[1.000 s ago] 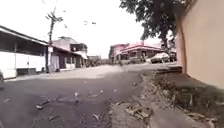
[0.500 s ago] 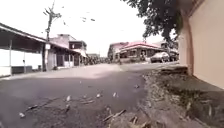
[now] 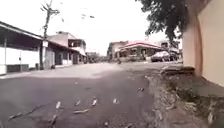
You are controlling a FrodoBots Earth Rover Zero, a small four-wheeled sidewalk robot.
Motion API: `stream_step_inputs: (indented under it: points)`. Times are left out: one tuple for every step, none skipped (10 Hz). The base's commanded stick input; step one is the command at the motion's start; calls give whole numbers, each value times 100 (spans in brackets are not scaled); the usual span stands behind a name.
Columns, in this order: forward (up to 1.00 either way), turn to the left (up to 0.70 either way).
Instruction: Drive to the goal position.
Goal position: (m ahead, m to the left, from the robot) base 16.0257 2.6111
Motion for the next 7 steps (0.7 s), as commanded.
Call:
stream_step_inputs:
  points:
    - [70,0]
    - [70,0]
    - [70,0]
    - [70,0]
    - [70,0]
    - [70,0]
    - [70,0]
